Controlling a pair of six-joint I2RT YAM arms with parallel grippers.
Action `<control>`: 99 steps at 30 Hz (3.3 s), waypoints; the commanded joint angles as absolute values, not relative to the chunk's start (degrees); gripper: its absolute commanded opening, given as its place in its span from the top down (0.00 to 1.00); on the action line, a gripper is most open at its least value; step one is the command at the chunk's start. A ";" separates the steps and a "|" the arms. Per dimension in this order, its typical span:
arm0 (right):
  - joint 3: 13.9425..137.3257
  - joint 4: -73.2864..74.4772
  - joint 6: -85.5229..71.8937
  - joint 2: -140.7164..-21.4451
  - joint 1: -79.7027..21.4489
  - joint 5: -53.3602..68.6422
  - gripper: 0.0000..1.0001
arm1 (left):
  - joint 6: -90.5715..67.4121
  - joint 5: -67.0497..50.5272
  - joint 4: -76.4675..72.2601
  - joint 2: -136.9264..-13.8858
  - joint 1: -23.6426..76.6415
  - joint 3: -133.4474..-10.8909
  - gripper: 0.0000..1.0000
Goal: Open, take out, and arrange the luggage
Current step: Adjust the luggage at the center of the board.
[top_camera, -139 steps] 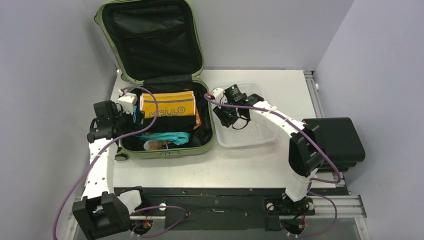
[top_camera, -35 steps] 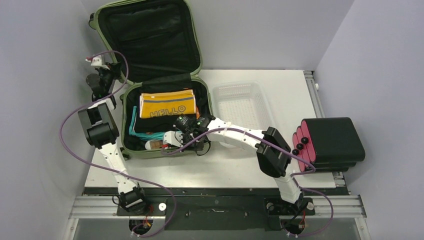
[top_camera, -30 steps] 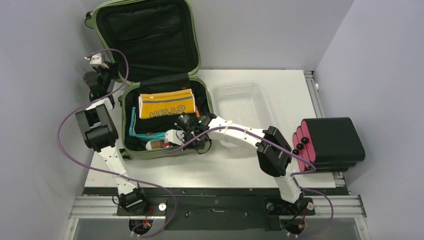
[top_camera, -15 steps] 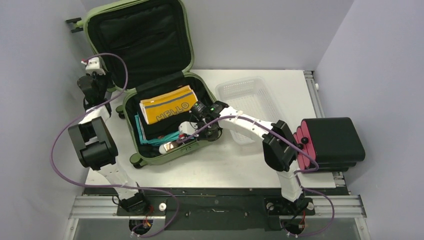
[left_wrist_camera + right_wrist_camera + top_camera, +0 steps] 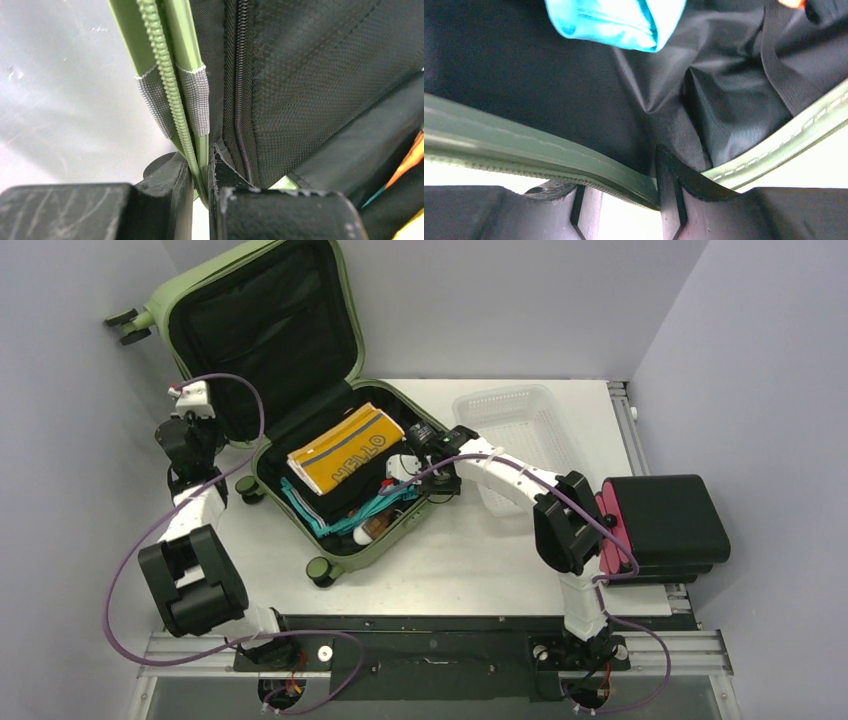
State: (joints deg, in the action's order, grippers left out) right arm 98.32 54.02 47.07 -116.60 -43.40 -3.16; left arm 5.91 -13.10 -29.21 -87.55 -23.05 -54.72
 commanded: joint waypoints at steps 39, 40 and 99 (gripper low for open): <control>102.10 35.53 9.53 -105.35 -35.82 -20.99 0.39 | 9.93 -12.61 -0.72 -65.61 -20.17 -46.63 1.00; 102.73 35.29 9.87 -105.79 -35.75 -22.63 0.39 | 9.84 -12.78 -0.58 -66.13 -20.18 -46.65 1.00; 103.19 39.68 -20.53 -119.31 -34.28 11.15 0.48 | 12.10 -3.24 19.08 -54.49 -21.11 -47.88 1.00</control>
